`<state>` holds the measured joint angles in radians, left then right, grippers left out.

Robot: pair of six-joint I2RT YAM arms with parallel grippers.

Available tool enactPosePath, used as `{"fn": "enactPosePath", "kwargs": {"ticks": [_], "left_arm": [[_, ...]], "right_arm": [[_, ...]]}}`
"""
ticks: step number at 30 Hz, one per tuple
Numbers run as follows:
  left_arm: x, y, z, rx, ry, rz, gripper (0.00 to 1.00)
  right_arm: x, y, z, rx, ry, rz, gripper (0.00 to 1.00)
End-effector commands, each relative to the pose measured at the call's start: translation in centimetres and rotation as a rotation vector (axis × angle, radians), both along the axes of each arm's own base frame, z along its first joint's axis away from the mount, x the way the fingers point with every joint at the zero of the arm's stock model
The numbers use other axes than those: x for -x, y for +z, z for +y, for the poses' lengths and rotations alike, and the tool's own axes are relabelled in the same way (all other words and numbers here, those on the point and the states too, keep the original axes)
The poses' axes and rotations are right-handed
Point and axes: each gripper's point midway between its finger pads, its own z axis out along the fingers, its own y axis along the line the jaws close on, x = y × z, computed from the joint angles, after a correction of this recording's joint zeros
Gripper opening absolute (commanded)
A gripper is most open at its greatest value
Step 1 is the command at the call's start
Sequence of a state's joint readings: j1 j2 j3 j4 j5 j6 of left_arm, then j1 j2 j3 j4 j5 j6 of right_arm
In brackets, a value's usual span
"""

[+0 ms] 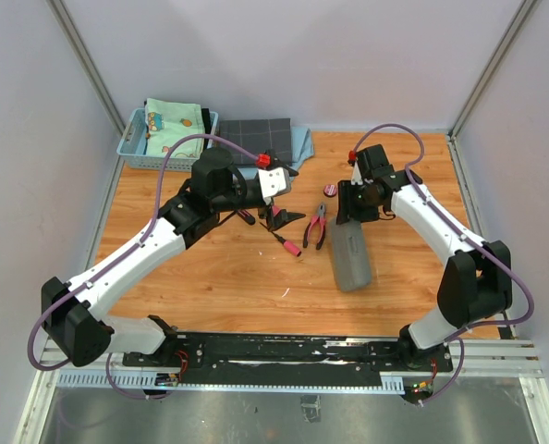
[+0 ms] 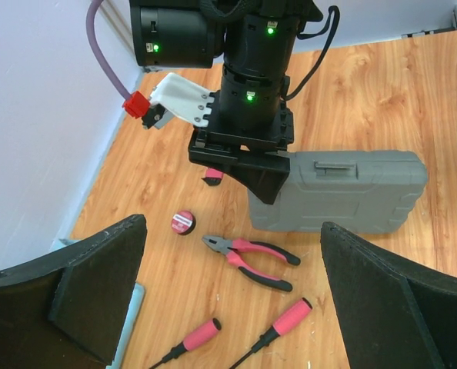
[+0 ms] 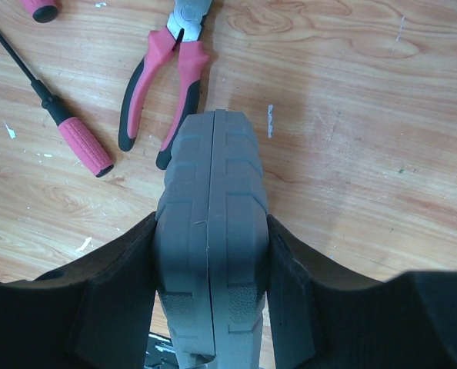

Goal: Pack the tool kit
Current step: Place the toolbox at the center of the board.

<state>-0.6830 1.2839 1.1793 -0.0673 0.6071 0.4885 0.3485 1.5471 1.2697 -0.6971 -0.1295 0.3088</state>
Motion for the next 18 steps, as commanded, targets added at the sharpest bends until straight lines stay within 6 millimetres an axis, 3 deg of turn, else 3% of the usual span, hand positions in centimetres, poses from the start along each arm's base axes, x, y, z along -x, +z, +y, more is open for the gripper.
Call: {"fn": "enactPosePath", "kwargs": {"ticks": [1,18], "left_arm": [[0.39,0.95,-0.31,0.01,-0.021,-0.008,0.99],[0.64,0.45,-0.47,0.0,-0.039,0.013,0.99]], "right_arm": [[-0.16,0.65,0.4,-0.021,0.0,0.007,0.39],[0.47,-0.01,0.12,-0.004,-0.002,0.052,0.39]]}}
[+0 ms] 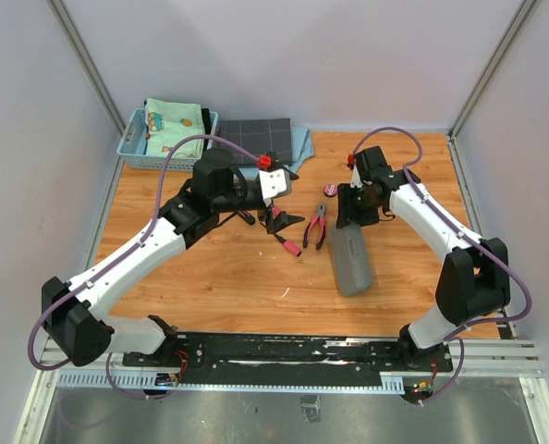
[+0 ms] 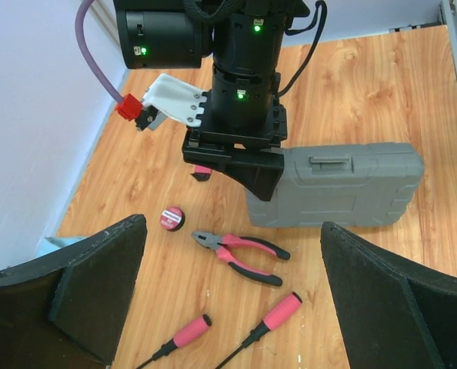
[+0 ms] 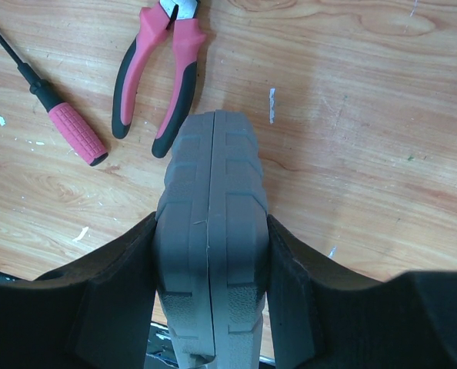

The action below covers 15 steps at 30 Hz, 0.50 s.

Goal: Pack the tool kit
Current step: Place the toolbox at the center of the board.

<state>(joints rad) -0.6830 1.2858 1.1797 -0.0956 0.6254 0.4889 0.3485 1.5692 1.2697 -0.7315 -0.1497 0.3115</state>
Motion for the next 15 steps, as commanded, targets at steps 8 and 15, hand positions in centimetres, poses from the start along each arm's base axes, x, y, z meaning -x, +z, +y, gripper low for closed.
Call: {"fn": "enactPosePath", "kwargs": {"ticks": [8,15], "left_arm": [[0.2,0.9,-0.6,0.016,-0.023,0.004,0.99],[0.7,-2.1,-1.4,-0.039,-0.054,0.068,0.99]], "right_arm": [[-1.2,2.5,-0.2,0.008,-0.021,-0.05,0.39],[-1.6,2.0,-0.6,0.076,-0.033,-0.028,0.39]]}}
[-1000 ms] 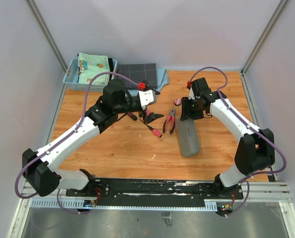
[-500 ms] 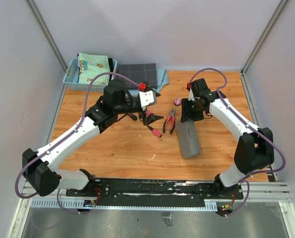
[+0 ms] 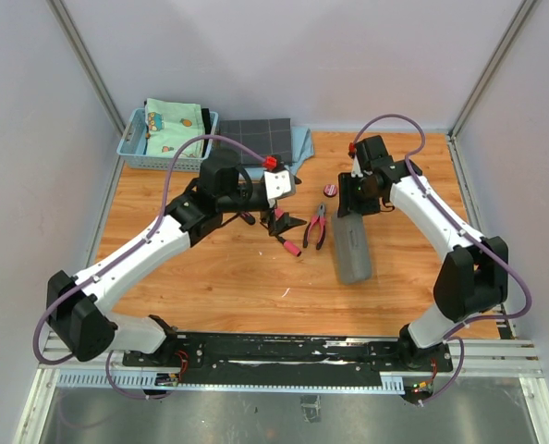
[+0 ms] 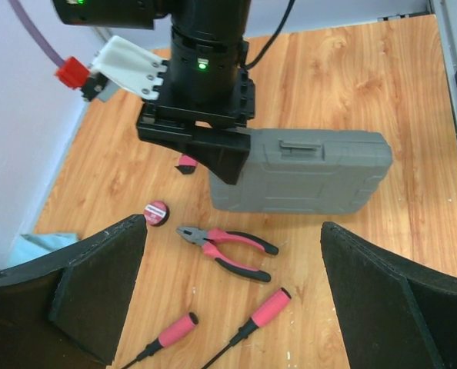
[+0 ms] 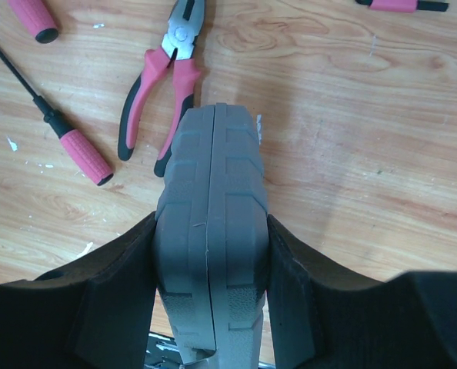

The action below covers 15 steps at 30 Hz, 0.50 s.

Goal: Pack the tool kit
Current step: Place the toolbox at the center of the board.

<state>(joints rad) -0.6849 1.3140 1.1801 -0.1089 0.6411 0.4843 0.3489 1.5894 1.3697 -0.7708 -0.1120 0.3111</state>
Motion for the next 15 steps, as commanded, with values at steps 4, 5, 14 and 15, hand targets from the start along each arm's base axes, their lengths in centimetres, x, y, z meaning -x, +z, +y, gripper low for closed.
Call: {"fn": "enactPosePath", "kwargs": {"ticks": [4,5,14,15], "left_arm": [[1.6,-2.0,-1.9,-0.038,-0.05,0.04,0.99],[1.6,-2.0,-2.0,-0.035,-0.052,0.043,0.99],[1.7,-2.4,-2.6,-0.033,-0.056,0.079,0.99],[1.7,-2.8,-2.7,-0.033,-0.053,0.093,0.99]], "right_arm": [[-0.2,-1.0,-0.6,0.07,-0.021,0.037,0.39],[-0.3,-1.2,-0.5,0.069,-0.019,0.041,0.39],[-0.9,-2.6,0.2,0.064,-0.008,0.077,0.39],[-1.0,-2.6,0.2,0.064,-0.007,0.08,0.39]]}}
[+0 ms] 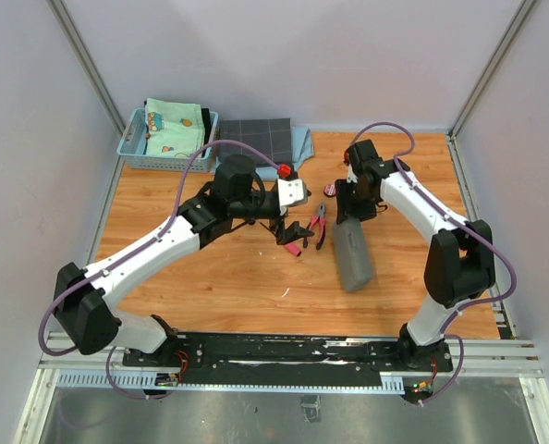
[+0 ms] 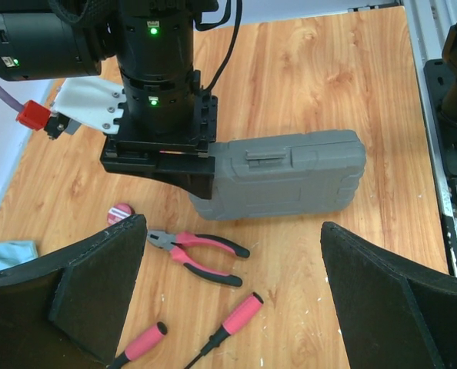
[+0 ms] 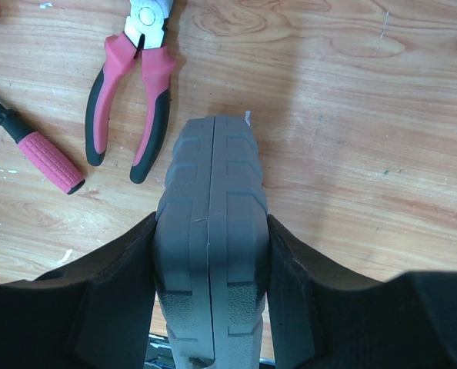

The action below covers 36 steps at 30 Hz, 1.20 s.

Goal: Pack the tool kit
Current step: Place the toolbox at the center of the board.

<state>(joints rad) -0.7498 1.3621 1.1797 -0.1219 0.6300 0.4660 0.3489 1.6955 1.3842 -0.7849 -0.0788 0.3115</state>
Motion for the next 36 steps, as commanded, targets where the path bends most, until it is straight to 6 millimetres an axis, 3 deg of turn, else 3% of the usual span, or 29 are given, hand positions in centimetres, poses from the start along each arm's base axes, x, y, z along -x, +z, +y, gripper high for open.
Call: {"fn": "enactPosePath", "kwargs": {"ticks": [1,11,26,28,31,36], "left_arm": [[0.2,-0.8,-0.8,0.004,0.0,0.041,0.99],[-0.3,-1.5,-1.7,0.01,0.028,0.096,0.99],[-0.7,-1.1,-0.6,0.03,0.107,0.106,0.99],[-1.3,-0.4,0.2,0.088,0.147,0.156,0.99],[-3.8,-0.1,3.1,0.193,0.253,0.275,0.99],[-9.0,-2.1,9.4,0.273,0.489,0.414,0.99]], "right_arm": [[-0.6,0.6,0.7,0.002,0.008,-0.004,0.39],[-1.1,0.7,0.9,0.024,0.011,0.009,0.39],[-1.7,1.5,1.4,0.005,0.015,-0.006,0.39],[-2.1,2.2,1.6,-0.009,0.016,-0.04,0.39],[-3.0,3.4,2.0,-0.048,0.017,-0.134,0.39],[-4.1,5.3,2.7,-0.12,0.023,-0.285,0.39]]}}
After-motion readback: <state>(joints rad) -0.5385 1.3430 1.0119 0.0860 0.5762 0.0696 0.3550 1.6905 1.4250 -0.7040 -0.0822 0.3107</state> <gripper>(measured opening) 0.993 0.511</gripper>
